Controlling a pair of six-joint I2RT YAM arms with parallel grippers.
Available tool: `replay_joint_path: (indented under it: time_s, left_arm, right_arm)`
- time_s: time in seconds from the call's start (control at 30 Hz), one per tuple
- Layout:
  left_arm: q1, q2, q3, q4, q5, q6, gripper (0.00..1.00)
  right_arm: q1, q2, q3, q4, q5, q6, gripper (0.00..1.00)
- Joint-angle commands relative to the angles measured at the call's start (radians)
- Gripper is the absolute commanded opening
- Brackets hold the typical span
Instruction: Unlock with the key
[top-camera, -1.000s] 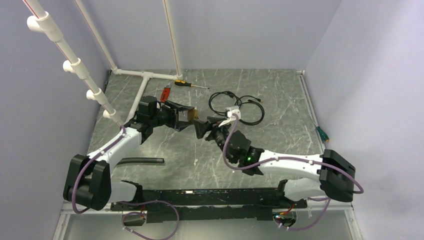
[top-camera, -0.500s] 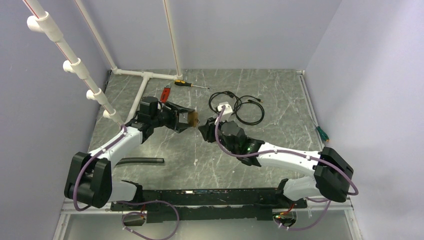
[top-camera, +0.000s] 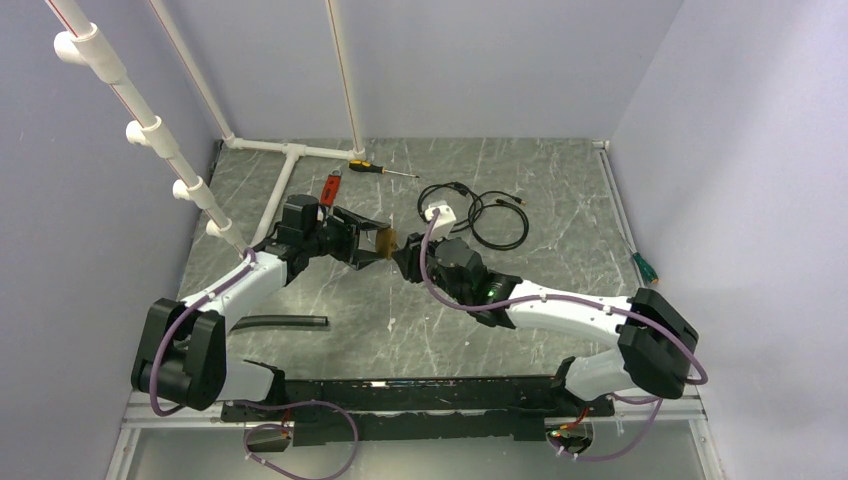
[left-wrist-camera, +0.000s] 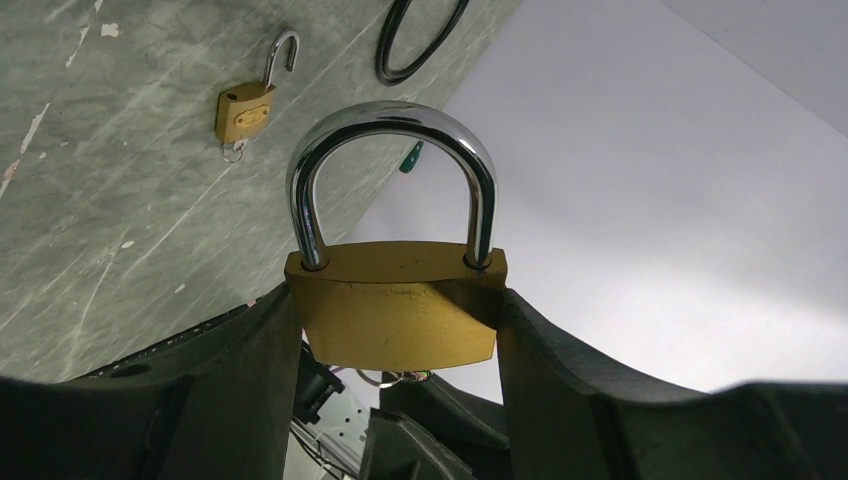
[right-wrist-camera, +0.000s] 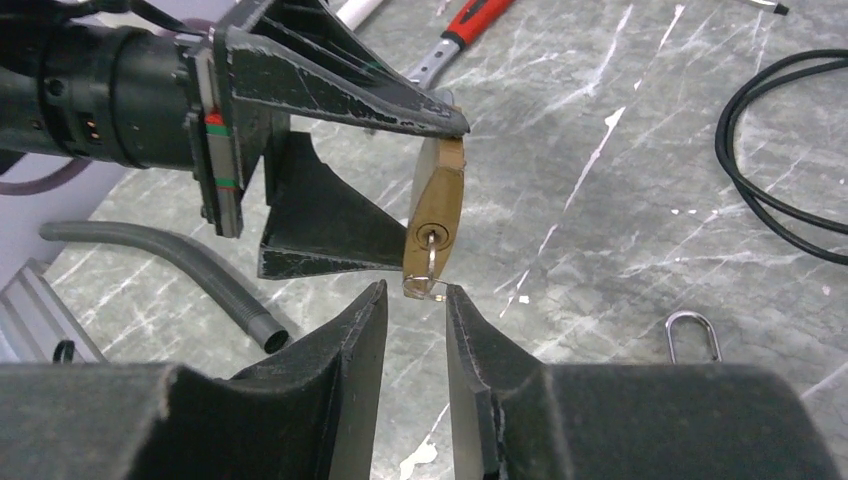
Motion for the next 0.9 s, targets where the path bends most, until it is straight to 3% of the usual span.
replay_joint_path:
  time_s: [0.0,0.23,0.6,0.87]
  left_arm:
    - [0.000,-0.013,0.055,0.080,0.056,0.013,0.00]
    - [0.000,-0.010,0.063,0.066,0.058,0.024,0.00]
    - [-0.002,0.003,0.065,0.069,0.059,0.028,0.00]
    - [-0.003,-0.007,0.069,0.059,0.052,0.034,0.00]
  right_arm:
    - [-0.006,0.017,0.039,0.030,0.024,-0.023,0.28]
    - [-0.007,0.034,0.048,0.048,0.029,-0.021,0.18]
    - [-0.007,0.010,0.047,0.041,0.026,-0.031,0.30]
    - [-0.009,0.037,0.058,0.051,0.034,-0.029,0.13]
